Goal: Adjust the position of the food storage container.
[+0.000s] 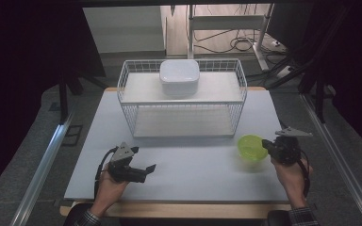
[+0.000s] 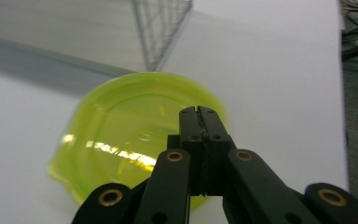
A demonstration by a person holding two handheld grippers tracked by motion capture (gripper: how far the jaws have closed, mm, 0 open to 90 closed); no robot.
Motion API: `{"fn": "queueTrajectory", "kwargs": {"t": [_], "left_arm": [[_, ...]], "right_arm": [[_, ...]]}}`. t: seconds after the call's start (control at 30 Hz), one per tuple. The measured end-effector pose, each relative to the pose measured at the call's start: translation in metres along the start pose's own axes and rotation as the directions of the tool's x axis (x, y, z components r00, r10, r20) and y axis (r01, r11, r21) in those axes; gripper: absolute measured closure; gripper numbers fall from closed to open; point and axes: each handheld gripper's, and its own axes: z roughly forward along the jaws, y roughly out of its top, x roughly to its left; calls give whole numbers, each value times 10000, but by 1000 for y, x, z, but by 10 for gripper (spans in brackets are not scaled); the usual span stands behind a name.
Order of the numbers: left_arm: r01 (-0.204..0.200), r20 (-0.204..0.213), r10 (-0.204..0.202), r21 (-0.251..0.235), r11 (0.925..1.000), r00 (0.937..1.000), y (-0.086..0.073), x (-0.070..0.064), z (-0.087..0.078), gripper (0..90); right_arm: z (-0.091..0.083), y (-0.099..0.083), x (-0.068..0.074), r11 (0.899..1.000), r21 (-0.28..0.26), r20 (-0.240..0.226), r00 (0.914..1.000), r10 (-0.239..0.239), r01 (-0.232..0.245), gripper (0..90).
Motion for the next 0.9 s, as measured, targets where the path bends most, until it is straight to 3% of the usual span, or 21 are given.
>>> {"fn": "queueTrajectory", "kwargs": {"t": [0.17,0.47,0.9], "left_arm": [[11,25,-11,52,10000,10000,0,0,1,49],[28,29,-28,131,9999,10000,0,0,3,49],[-36,65,34,253,9997,10000,-1,-1,4,53]], "right_arm": [[3,-4,-14,9995,-93,356,9989,296,-293,894],[16,-8,-23,9994,174,622,9976,288,-299,893],[23,-9,-15,9970,490,288,9978,591,-605,893]]}}
